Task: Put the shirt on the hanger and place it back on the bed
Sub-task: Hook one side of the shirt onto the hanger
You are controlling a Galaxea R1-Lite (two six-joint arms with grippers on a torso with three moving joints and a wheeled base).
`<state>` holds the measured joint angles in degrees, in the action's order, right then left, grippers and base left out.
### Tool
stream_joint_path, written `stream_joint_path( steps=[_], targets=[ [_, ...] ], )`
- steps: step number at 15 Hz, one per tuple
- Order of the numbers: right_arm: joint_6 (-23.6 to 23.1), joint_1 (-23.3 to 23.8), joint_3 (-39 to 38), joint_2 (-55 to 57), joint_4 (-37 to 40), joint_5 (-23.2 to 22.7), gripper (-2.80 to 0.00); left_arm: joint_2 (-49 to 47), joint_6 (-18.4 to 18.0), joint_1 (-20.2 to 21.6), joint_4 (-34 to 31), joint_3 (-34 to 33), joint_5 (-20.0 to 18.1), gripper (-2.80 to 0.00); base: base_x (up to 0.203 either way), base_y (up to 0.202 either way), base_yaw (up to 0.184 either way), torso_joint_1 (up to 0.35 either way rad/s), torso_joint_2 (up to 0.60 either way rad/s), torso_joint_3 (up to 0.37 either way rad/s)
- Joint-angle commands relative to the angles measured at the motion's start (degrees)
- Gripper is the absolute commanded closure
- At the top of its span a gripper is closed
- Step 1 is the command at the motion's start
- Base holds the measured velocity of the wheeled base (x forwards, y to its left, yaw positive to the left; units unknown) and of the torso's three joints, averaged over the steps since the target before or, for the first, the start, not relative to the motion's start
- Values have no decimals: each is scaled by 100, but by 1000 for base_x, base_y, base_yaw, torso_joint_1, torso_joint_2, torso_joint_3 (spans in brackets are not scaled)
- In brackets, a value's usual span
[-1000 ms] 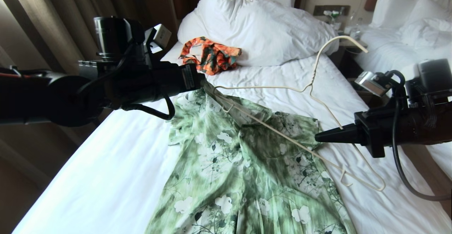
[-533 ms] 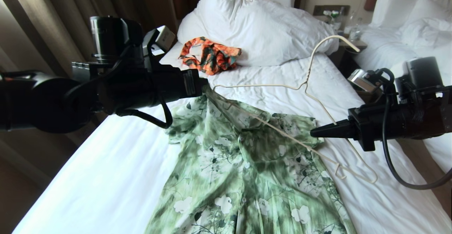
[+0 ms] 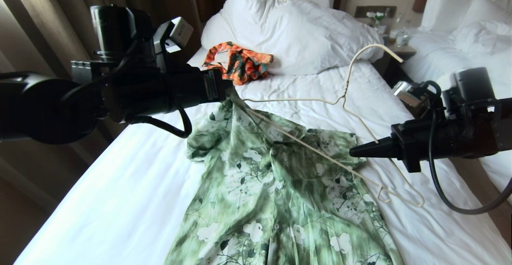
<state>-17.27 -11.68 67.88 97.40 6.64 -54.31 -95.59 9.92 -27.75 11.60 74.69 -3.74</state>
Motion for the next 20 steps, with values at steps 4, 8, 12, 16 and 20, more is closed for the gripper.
stream_joint_path(
  steps=[4, 8, 12, 16, 20],
  targets=[
    [-48, 8, -20, 7, -5, -27, 0, 75, 10, -19, -343, 308, -4, 0, 0, 0, 0, 0, 0, 0],
    [-48, -243, -47, -46, 156, -27, 0, 50, 4, -86, -366, 546, -4, 0, 0, 0, 0, 0, 0, 0],
    [-48, -405, -46, -118, 198, -27, 0, 19, 9, -409, -891, 998, 82, 0, 0, 0, 0, 0, 0, 0],
    [-56, -432, -38, -213, 171, -36, 0, 73, 10, -974, -917, 996, 152, 0, 0, 0, 0, 0, 0, 0],
    [-73, -477, -47, -659, 155, -158, 0, 379, -348, -1984, -940, 1020, 274, 0, 0, 0, 0, 0, 0, 0]
  ],
)
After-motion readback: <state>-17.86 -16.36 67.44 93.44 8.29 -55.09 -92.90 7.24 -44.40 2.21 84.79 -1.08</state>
